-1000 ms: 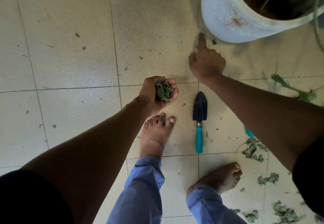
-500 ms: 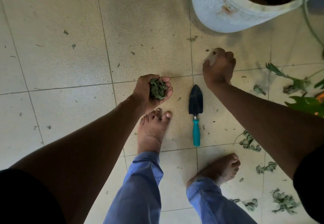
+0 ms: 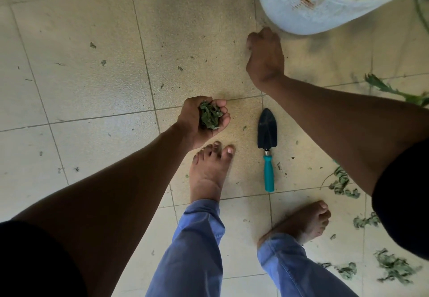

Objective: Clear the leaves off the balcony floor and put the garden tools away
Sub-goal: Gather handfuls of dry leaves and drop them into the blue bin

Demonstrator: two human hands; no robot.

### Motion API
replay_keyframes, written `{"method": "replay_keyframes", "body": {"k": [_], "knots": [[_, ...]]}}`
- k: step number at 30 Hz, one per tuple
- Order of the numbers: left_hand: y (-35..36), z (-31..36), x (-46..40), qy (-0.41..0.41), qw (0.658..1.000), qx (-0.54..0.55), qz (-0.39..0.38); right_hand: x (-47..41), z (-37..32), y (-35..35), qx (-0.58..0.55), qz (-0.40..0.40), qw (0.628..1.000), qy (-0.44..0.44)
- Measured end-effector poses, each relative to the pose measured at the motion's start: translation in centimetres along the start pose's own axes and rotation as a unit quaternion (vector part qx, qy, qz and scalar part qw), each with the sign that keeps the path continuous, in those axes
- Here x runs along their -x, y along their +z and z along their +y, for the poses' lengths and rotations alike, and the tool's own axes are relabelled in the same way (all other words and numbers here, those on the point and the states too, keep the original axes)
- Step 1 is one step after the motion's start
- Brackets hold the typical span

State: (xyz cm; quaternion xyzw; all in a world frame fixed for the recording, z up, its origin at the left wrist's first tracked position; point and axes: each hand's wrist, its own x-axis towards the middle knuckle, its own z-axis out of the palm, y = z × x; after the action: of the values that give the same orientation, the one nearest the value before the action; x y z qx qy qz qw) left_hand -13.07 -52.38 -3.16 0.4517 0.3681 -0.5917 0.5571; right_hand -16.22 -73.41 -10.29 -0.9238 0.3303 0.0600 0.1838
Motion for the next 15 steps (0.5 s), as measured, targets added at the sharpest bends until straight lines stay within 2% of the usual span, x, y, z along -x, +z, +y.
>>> {"method": "replay_keyframes", "body": {"k": [5, 9, 11, 13, 15], "knots": [[0.1, -1.1, 0.7, -0.001, 1.000, 0.007, 0.015, 2.7, 1.7, 0.5, 0.013, -0.052, 0.999, -0.004], [1.1, -3.3, 1.5, -0.003, 1.000, 0.012, 0.028, 6.7, 3.7, -0.6, -0.081, -0.058, 0.989, 0.106], [1.7, -4.7, 1.8, -0.009, 0.999, 0.014, 0.032, 9.2, 4.2, -2.0, -0.171, -0.050, 0.966, 0.188], [2.3, -6.2, 2.0, -0.017, 0.999, 0.014, 0.032, 11.9, 4.1, -4.1, -0.276, -0.053, 0.921, 0.270], [3.1, -7.6, 2.2, -0.020, 0.999, 0.011, 0.039, 14.7, 3.4, -6.8, -0.356, -0.076, 0.878, 0.312]]}}
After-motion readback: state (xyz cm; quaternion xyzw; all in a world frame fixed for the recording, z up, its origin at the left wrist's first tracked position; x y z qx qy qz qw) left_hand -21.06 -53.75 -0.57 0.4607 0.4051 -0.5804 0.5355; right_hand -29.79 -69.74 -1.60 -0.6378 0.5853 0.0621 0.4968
